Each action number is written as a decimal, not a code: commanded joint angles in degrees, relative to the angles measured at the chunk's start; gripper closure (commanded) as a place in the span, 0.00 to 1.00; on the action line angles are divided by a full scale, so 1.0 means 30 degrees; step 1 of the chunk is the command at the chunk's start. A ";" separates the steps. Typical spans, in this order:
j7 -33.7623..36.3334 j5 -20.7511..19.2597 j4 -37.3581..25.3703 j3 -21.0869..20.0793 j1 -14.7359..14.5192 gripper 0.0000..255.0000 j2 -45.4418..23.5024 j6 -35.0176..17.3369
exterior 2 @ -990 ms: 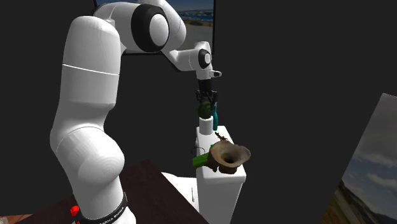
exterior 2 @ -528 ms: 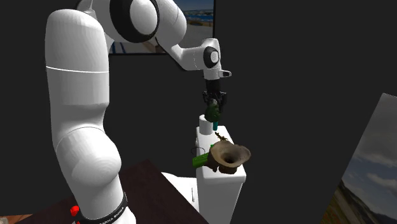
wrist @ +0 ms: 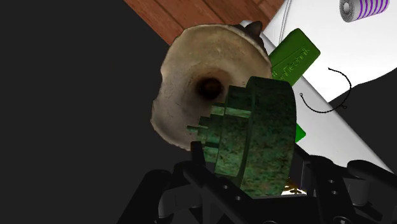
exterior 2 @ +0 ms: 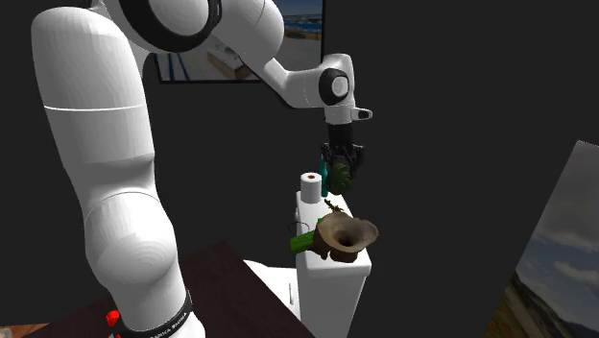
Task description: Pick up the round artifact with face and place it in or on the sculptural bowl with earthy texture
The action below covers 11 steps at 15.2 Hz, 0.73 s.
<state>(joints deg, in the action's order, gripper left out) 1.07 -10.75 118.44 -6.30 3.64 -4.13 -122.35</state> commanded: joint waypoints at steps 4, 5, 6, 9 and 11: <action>-0.0113 -0.0152 0.0635 0.0157 0.0162 1.00 -0.0315 -0.0988; -0.0056 -0.0201 0.0750 0.0164 0.0162 1.00 -0.0440 -0.1223; 0.0003 -0.0251 0.0861 0.0172 0.0163 1.00 -0.0569 -0.1457; 0.0186 -0.0411 0.1168 0.0198 0.0161 1.00 -0.0977 -0.2156; 0.0314 -0.0526 0.1352 0.0220 0.0158 1.00 -0.1267 -0.2617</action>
<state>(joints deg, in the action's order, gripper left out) 1.63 -12.11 122.29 -5.61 4.21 -7.36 -129.43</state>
